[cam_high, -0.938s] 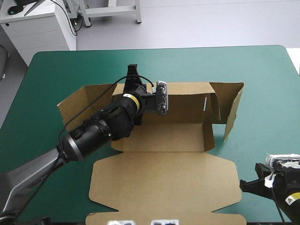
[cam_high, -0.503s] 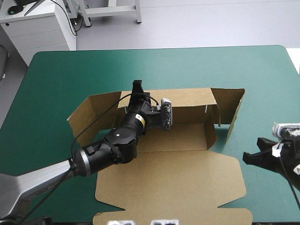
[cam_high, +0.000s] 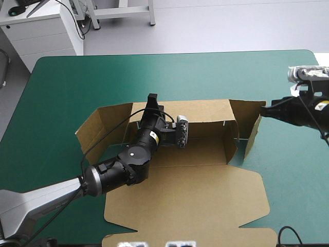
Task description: Fold the box
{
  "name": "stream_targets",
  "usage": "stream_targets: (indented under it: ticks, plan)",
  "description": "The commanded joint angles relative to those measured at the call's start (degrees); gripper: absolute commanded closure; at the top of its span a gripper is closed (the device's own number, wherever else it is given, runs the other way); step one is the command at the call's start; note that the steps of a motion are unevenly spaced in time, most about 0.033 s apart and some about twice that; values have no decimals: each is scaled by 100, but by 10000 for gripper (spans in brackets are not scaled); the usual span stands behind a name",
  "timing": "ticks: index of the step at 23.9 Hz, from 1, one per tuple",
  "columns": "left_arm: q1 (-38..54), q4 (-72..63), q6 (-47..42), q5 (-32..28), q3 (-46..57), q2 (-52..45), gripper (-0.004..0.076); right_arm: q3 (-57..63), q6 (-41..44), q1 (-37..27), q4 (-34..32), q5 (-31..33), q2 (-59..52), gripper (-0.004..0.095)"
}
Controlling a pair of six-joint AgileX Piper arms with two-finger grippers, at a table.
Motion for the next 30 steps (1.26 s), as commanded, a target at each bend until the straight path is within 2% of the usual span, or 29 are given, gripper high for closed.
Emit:
stream_targets:
  ticks: [1,5,9,13,18,22,25,27,30]
  plan:
    - [-33,101,-94,-20,-127,-21,731,-635,-247,15,422,-175,530,922]
    - [-33,145,-94,-20,-127,72,731,-1144,-398,15,714,-61,1179,922]
    - [-33,431,-94,15,-127,79,731,-1761,-444,15,727,342,1868,921]
    - [-33,523,-104,276,-127,79,731,-2373,-433,33,849,426,2598,921]
    - [-42,523,-400,262,-127,0,731,-2404,-388,557,274,374,3126,921]
    - [-42,523,-411,262,-127,-87,731,-2404,-330,638,96,527,3283,921]
    - [-42,543,-632,262,-127,-135,731,-2404,-307,638,-242,808,3283,921]
    - [-42,530,-730,262,-127,-146,731,-2351,-386,638,-450,1266,3283,921]
    - [-42,530,-730,262,-127,-146,731,-2037,-435,638,-430,1338,3037,921]
